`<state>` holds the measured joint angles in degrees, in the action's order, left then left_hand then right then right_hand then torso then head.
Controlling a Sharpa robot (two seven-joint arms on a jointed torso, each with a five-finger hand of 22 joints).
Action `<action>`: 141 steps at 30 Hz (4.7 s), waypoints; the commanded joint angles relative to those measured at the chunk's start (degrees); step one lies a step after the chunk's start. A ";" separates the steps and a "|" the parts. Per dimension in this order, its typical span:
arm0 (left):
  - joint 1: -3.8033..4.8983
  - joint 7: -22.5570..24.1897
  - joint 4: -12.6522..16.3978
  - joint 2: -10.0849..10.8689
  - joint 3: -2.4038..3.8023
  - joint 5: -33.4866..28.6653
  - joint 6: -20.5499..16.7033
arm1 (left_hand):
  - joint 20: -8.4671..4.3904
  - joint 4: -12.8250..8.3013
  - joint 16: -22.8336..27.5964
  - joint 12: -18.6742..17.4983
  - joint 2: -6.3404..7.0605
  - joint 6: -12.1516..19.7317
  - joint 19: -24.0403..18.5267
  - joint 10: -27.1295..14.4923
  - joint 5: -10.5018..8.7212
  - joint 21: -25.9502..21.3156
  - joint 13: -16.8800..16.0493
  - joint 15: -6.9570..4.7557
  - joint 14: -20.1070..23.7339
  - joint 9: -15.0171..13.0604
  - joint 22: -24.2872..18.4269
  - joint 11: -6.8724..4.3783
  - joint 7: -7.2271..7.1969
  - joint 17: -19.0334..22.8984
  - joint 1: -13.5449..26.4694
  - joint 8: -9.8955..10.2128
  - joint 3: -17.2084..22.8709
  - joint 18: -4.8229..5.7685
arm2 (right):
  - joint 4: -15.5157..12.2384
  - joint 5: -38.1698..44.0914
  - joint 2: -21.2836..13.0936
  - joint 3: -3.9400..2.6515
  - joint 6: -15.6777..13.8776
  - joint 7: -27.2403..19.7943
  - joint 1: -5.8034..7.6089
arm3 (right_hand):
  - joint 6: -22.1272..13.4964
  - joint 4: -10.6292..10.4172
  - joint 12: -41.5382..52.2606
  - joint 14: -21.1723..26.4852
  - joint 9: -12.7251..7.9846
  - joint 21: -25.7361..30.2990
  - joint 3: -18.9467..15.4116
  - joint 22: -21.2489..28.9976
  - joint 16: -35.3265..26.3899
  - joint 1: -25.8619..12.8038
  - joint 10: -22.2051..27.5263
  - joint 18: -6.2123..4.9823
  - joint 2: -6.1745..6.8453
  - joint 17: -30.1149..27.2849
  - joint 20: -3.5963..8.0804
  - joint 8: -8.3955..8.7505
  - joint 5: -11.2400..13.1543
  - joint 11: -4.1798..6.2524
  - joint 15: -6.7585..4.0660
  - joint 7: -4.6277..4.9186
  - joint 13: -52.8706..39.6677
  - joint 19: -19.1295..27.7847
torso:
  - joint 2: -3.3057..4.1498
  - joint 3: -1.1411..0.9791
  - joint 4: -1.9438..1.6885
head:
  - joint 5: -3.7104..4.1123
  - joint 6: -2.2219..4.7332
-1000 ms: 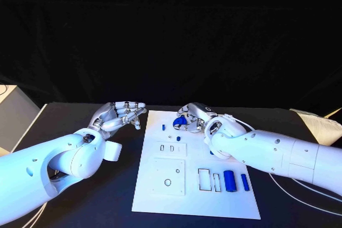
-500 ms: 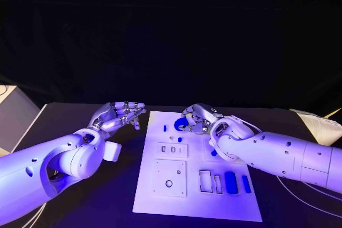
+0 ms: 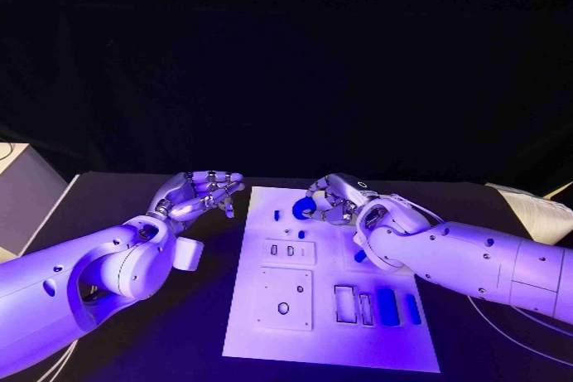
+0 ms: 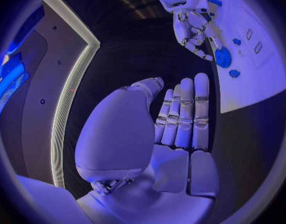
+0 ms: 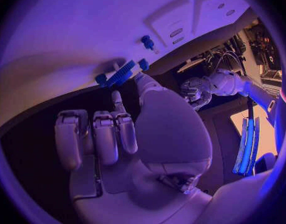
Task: Assemble the parts on the task board
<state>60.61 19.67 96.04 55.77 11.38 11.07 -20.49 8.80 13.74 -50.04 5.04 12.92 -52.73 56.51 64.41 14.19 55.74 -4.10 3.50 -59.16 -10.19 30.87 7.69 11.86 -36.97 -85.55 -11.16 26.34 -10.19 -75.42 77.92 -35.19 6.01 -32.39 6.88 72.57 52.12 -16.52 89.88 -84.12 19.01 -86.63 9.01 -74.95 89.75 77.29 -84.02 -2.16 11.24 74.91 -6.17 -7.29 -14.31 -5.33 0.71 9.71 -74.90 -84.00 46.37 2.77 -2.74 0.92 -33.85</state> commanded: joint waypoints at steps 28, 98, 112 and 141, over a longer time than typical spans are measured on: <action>0.04 0.41 0.20 0.07 0.04 0.17 0.74 | -0.06 -0.09 -0.27 0.20 -0.02 0.37 -0.38 0.04 -0.38 0.35 -0.09 -0.04 0.36 -0.05 0.06 0.10 -0.16 -0.02 0.42 -0.31 0.31 -0.39 | 0.12 0.39 -0.49 0.02 7.07 1.32 -0.01 | 4.03 1.78 0.12 -5.88 0.11 -0.24 7.05 -11.24 0.25 4.19 -5.98 1.13 -2.00 15.09 1.32 -1.62 0.24 1.70 -1.70 -1.43 -15.10 -4.49 | -0.03 0.00 -0.03 | 0.36 -0.11; 0.03 0.43 -0.79 -0.24 0.04 0.17 0.71 | 0.10 -0.27 0.16 0.27 0.15 0.53 -1.54 -0.05 -0.42 0.60 -0.09 0.13 1.62 -0.31 0.14 0.17 -0.15 0.42 0.67 -0.46 0.69 -0.37 | -1.14 -16.21 -1.77 0.16 -11.85 -16.92 0.14 | 1.71 1.40 0.12 -5.88 -1.45 0.53 7.56 -10.54 0.25 0.96 -5.98 0.92 0.97 15.09 0.22 0.79 -2.29 0.59 -0.44 -0.15 -15.10 -4.15 | -0.15 -0.17 0.14 | 0.50 -0.10; 0.00 0.30 -5.03 -3.35 0.02 1.53 0.95 | 0.11 -0.30 0.20 0.30 0.15 0.51 -1.61 0.00 -0.42 0.59 -0.10 0.13 1.67 -0.33 0.13 0.15 -0.17 0.44 0.65 -0.48 0.71 -0.38 | -5.18 -25.50 -8.85 0.16 -5.05 -22.88 0.93 | 1.67 2.92 -2.61 -5.88 -1.58 1.43 9.00 -9.61 0.25 2.77 -3.29 0.67 1.19 15.09 0.01 0.74 -0.53 0.47 -0.25 -0.01 -12.99 -3.67 | -1.68 -1.57 1.71 | 0.42 0.01; -3.13 -2.19 -9.83 -8.10 -0.05 5.56 1.24 | 0.04 -0.52 -0.22 1.88 0.80 0.91 -2.19 1.88 -0.50 0.91 -0.77 -0.16 1.60 -0.63 0.10 -0.34 -0.48 0.67 1.25 -0.63 0.07 -0.45 | 5.71 -17.12 -15.46 0.57 11.04 -15.47 -0.89 | 0.09 5.28 -9.17 -5.59 -1.74 3.97 10.34 -7.19 -0.18 4.37 2.71 0.04 3.68 13.99 0.11 0.08 -1.87 0.47 -0.34 0.08 -7.89 -2.50 | -5.56 -4.36 3.77 | 3.13 -2.52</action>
<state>57.54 17.63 86.03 47.72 11.30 15.93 -20.32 9.00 13.52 -50.03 6.63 13.83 -52.32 54.66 65.96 14.00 56.42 -4.78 3.40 -57.62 -10.74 30.97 7.37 11.46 -36.36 -84.64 -11.45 26.56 -10.19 -70.02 56.12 -50.79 6.55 -25.67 -11.79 71.85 52.54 -11.31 80.47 -84.12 17.36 -82.50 19.64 -74.91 89.41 81.54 -81.04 -2.15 14.45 74.90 -5.76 -7.07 -15.98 -4.77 0.10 9.82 -74.92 -84.00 41.08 -1.43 0.96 3.69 -36.10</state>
